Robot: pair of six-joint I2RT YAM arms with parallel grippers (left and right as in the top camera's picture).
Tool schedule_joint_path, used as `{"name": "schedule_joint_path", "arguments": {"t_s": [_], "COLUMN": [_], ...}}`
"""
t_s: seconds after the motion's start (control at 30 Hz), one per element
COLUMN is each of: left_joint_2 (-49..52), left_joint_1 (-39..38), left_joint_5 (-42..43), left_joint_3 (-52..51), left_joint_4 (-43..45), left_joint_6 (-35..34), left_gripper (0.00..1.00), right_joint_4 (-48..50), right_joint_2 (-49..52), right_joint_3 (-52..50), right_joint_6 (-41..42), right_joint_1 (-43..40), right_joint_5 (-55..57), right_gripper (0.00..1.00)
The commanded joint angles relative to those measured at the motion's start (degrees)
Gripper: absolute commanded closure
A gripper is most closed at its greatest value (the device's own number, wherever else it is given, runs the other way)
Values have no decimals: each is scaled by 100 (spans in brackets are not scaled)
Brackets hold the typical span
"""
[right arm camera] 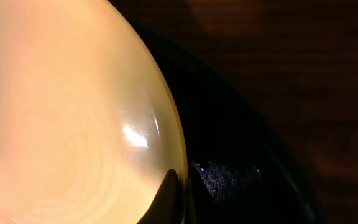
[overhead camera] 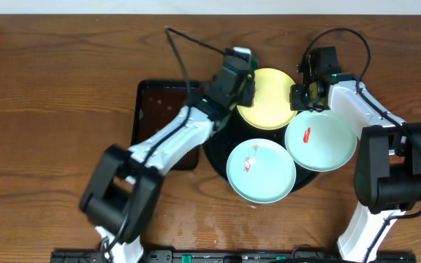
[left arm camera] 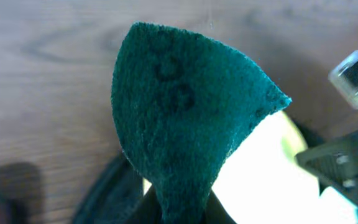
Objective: Clean dirty plates on tray and stack at the side
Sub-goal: 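Move held sponge with left gripper onto yellow plate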
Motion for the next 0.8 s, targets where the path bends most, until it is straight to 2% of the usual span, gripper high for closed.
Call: {"name": "schedule_joint_path", "arguments": {"t_s": [0.0,0.13,0.27,0.77], "left_joint_2": [129,352,688,1495], "left_joint_1": [15,20,9,-2], "left_joint_5": [7,120,284,282], "left_joint_3": [365,1266,1985,2076], "left_joint_4": [-50,-1102,-1569,-1244], "left_joint_6": [-24,42,284,297], "left_gripper": [93,93,93,93], "right_joint_4": [-50,-46,-46,-46], "right_joint_2": [-39,-39,-39,-39], "right_joint_3": [68,68,68,68], "right_joint_6": [-35,-35,-35,-35], "right_joint_1": [-9,-9,-9,-9], "right_joint_5": [105,105,105,105], "right_gripper": [99,99,99,99]}}
